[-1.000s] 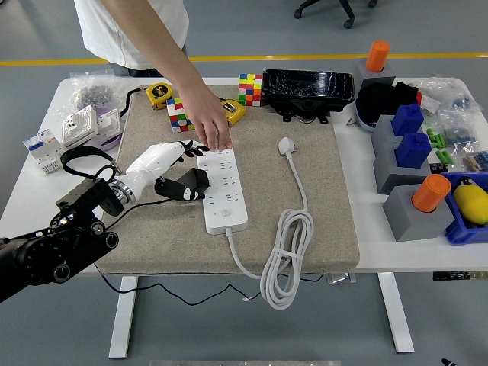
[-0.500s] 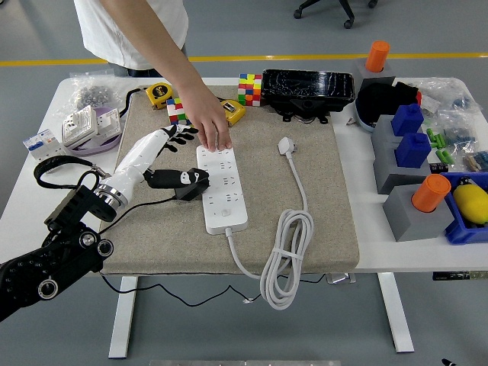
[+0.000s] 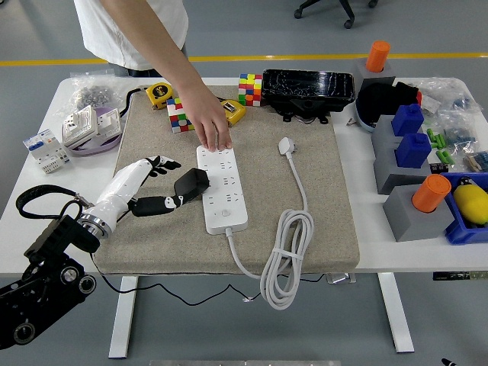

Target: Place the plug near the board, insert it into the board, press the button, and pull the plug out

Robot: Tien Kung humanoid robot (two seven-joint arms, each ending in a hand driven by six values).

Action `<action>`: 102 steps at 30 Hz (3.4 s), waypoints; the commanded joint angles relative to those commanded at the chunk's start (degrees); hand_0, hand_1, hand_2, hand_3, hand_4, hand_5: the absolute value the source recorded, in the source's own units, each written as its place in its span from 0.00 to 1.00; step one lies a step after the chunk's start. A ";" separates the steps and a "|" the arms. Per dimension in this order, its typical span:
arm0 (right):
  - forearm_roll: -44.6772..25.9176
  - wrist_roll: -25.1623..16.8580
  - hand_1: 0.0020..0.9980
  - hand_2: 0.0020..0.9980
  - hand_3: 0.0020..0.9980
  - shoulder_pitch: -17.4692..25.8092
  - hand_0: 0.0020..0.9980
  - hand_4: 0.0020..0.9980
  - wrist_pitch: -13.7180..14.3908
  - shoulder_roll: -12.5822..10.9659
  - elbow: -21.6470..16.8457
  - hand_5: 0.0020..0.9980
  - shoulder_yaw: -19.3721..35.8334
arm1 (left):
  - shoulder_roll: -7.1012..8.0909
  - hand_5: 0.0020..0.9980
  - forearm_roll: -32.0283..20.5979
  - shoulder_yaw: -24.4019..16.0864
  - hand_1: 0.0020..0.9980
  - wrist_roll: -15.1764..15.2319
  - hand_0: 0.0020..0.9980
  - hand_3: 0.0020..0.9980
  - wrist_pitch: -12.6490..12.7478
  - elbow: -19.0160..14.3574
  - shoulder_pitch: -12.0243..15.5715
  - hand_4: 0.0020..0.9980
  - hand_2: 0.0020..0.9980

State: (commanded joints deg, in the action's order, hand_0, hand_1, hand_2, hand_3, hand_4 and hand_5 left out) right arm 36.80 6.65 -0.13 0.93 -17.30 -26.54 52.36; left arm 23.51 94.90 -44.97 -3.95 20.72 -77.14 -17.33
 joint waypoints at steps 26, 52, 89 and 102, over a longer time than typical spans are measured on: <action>0.01 0.02 0.69 0.70 0.60 0.27 0.68 0.94 -0.02 0.14 0.09 0.53 0.49 | -2.07 0.47 -1.82 3.08 0.74 -0.20 0.70 0.70 -1.05 0.67 -2.55 0.87 0.75; -0.07 0.04 0.69 0.70 0.60 0.31 0.68 0.94 -0.03 0.16 0.04 0.53 0.48 | -5.19 0.47 -2.22 6.39 0.72 -1.14 0.69 0.68 -2.20 2.96 -8.13 0.86 0.73; -0.14 0.04 0.69 0.69 0.60 0.45 0.68 0.93 -0.02 0.09 -0.01 0.53 0.34 | -6.37 0.47 -2.24 9.03 0.70 -1.14 0.67 0.66 -2.35 3.03 -10.04 0.86 0.71; -0.11 0.04 0.69 0.70 0.60 0.34 0.68 0.94 0.01 0.10 -0.07 0.53 0.44 | -6.56 0.46 -2.46 8.66 0.69 -0.68 0.67 0.66 -2.67 2.79 -10.06 0.85 0.71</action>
State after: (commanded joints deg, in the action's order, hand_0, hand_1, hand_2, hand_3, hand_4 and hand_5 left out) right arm 36.68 6.69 0.21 0.94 -17.20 -26.62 52.81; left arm 16.94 92.44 -36.31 -4.63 18.05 -74.34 -27.40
